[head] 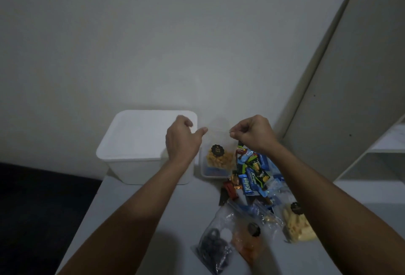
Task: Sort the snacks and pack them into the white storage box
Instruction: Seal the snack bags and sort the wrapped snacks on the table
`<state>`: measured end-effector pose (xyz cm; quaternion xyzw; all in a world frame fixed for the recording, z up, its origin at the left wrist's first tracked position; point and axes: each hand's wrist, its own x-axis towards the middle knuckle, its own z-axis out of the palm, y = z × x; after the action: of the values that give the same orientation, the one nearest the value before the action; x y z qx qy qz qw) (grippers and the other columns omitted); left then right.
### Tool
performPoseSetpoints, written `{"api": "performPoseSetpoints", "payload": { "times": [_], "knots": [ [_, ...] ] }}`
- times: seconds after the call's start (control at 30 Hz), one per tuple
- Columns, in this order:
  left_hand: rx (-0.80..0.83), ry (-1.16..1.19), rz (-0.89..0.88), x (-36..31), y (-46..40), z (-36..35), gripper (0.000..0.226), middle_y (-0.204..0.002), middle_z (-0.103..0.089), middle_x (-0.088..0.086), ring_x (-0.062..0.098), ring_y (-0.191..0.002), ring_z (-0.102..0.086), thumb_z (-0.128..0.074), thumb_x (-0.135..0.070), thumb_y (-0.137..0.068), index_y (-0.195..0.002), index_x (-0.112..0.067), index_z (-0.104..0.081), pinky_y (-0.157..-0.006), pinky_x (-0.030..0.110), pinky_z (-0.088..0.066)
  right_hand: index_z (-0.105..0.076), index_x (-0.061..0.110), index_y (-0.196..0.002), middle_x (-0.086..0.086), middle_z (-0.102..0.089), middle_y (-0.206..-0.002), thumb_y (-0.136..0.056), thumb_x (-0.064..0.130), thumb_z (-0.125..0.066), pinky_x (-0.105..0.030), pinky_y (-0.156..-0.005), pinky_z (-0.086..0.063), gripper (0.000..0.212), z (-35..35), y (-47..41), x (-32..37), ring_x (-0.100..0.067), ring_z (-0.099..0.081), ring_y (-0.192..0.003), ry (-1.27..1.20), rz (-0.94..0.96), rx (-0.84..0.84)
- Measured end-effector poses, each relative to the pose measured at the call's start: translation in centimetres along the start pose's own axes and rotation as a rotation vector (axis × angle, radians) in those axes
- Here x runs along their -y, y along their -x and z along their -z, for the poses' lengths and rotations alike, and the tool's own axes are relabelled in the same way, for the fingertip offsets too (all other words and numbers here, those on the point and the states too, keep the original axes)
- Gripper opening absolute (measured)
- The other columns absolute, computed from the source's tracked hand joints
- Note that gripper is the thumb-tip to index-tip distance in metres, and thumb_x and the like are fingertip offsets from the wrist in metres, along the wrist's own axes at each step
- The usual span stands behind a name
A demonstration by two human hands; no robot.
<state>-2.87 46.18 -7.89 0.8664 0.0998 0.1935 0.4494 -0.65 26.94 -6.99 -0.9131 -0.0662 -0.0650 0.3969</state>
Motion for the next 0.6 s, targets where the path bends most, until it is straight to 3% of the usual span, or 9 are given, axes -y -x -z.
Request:
{"api": "performPoseSetpoints", "payload": {
  "times": [0.07, 0.13, 0.2, 0.37, 0.6],
  "knots": [
    [0.147, 0.145, 0.174, -0.2, 0.7, -0.9, 0.031, -0.065, -0.062, 0.004, 0.021, -0.062, -0.059, -0.076, -0.036, -0.078, -0.067, -0.011, -0.060, -0.058, 0.026, -0.047, -0.079, 0.014, -0.087, -0.003, -0.076, -0.081, -0.079, 0.019, -0.078, -0.027, -0.075, -0.056, 0.009, -0.5, 0.7, -0.4, -0.008, -0.067, -0.069, -0.013, -0.018, -0.038],
    [0.365, 0.405, 0.441, -0.5, 1.0, -1.5, 0.033, -0.063, -0.064, 0.007, 0.019, -0.053, -0.060, -0.070, -0.036, -0.085, -0.068, -0.008, -0.062, -0.051, 0.023, -0.047, -0.079, 0.014, -0.087, -0.003, -0.076, -0.081, -0.079, 0.019, -0.078, -0.028, -0.076, -0.057, 0.010, -1.1, 1.3, -0.8, -0.009, -0.069, -0.071, -0.034, -0.030, -0.070],
    [0.481, 0.572, 0.593, -0.5, 1.1, -1.7, 0.031, -0.066, -0.068, 0.007, 0.017, -0.055, -0.064, -0.070, -0.037, -0.085, -0.075, -0.007, -0.065, -0.055, 0.025, -0.051, -0.079, 0.015, -0.088, -0.003, -0.077, -0.082, -0.079, 0.020, -0.078, -0.027, -0.075, -0.057, 0.010, -1.4, 1.9, -1.0, -0.005, -0.067, -0.068, -0.043, -0.021, -0.076],
    [0.545, 0.705, 0.623, 0.5, 1.2, -2.2, 0.016, -0.080, -0.071, 0.006, 0.016, -0.069, -0.067, -0.069, -0.023, -0.087, -0.085, -0.007, -0.067, -0.065, 0.027, -0.053, -0.079, 0.013, -0.089, -0.004, -0.077, -0.086, -0.078, 0.018, -0.079, -0.030, -0.076, -0.059, 0.012, -1.7, 2.7, -1.9, -0.007, -0.070, -0.072, -0.090, -0.006, -0.045],
    [0.520, 0.744, 0.566, 1.3, 1.3, -2.1, 0.006, -0.077, -0.069, 0.009, 0.019, -0.069, -0.068, -0.067, -0.012, -0.088, -0.085, -0.008, -0.064, -0.056, 0.025, -0.056, -0.076, 0.009, -0.093, -0.009, -0.075, -0.086, -0.077, 0.010, -0.079, -0.026, -0.073, -0.059, 0.016, -1.5, 3.3, -1.6, -0.009, -0.070, -0.072, -0.357, -0.043, 0.135]
  ]
}}
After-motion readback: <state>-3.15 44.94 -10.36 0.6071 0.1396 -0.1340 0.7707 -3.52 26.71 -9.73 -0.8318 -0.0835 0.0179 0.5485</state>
